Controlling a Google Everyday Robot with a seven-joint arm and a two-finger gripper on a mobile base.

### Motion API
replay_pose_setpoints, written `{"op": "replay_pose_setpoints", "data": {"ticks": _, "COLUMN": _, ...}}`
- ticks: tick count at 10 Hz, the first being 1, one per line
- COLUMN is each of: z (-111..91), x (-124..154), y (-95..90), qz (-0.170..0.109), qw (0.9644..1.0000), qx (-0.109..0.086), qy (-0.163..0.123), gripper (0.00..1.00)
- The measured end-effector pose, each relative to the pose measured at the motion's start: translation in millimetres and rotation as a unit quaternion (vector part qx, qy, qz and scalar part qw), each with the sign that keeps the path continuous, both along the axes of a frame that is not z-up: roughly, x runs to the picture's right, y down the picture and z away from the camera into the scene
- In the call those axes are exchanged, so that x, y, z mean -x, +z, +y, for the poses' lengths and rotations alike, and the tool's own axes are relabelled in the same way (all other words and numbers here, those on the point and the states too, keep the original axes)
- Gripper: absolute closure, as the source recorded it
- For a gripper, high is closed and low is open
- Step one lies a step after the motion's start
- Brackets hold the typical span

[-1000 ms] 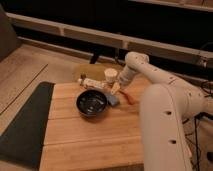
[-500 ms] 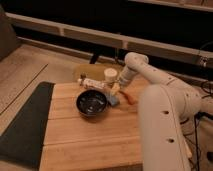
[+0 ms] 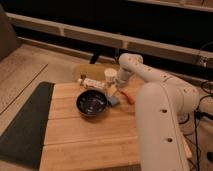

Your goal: Wipe the white sponge on the table

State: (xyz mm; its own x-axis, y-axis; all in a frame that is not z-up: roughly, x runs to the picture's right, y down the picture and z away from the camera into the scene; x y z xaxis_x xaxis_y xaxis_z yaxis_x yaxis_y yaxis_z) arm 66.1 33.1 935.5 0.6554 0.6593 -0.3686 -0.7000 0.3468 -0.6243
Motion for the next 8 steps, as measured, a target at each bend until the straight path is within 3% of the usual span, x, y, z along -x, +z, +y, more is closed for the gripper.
{"op": "replay_pose_setpoints", "data": {"ticks": 8, "z": 9, "x": -1, "y": 22.0, "qz": 0.041, "qw": 0.9989, "qx": 0.022, "qy": -0.010, "gripper": 0.35}}
